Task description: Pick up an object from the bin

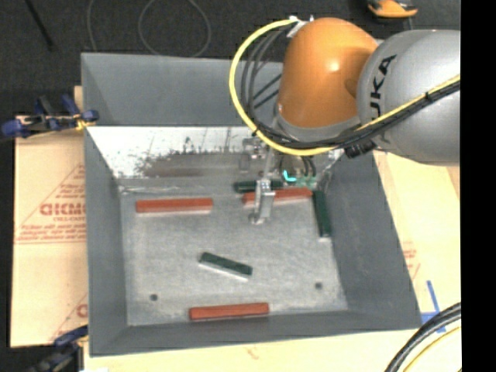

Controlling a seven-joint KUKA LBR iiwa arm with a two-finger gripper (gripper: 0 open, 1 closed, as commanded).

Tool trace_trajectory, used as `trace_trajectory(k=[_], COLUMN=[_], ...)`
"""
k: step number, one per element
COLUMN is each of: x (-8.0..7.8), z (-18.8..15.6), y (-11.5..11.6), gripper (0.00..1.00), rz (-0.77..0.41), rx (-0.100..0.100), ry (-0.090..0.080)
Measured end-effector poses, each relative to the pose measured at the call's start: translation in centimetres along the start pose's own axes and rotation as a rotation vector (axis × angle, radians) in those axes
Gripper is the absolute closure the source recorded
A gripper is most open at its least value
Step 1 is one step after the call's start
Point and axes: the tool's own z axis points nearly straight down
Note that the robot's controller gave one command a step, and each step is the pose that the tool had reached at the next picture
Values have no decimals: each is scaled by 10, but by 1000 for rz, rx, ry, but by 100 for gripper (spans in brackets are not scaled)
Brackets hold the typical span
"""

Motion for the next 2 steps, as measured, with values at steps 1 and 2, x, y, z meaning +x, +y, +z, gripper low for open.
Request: trace_trajectory(k=[1, 2], x=[-16, 11], z=[172, 154], y=[-43, 51], gripper=[0, 0], rz=[-162, -115], rx=[1, -5], ry=[-1, -6])
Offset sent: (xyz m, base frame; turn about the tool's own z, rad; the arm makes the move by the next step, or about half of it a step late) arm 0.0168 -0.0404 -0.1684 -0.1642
